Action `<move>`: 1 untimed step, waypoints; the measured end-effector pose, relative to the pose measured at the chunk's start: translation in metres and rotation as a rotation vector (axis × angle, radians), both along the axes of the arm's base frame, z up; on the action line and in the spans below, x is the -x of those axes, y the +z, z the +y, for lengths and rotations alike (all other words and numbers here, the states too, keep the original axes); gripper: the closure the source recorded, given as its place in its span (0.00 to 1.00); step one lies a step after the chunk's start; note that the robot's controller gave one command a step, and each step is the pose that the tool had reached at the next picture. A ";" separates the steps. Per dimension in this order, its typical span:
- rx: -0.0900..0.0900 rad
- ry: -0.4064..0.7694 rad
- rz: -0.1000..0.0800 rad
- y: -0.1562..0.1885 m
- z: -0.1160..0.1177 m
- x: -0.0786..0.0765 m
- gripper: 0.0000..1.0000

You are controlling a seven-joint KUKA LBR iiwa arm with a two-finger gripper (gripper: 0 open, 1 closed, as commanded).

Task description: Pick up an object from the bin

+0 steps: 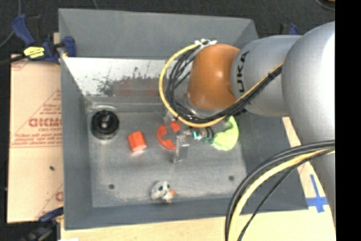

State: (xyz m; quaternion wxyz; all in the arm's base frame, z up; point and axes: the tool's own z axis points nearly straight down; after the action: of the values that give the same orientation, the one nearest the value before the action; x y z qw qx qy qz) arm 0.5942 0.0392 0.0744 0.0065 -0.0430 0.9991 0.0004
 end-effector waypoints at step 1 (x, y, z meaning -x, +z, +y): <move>0.000 0.001 0.003 -0.001 0.001 0.001 0.00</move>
Offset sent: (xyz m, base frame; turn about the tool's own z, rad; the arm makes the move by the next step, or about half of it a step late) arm 0.0171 -0.0196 -0.0044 -0.0812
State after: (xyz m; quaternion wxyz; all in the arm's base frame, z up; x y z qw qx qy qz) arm 0.5929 0.0404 0.0729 0.0052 -0.0436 0.9990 0.0004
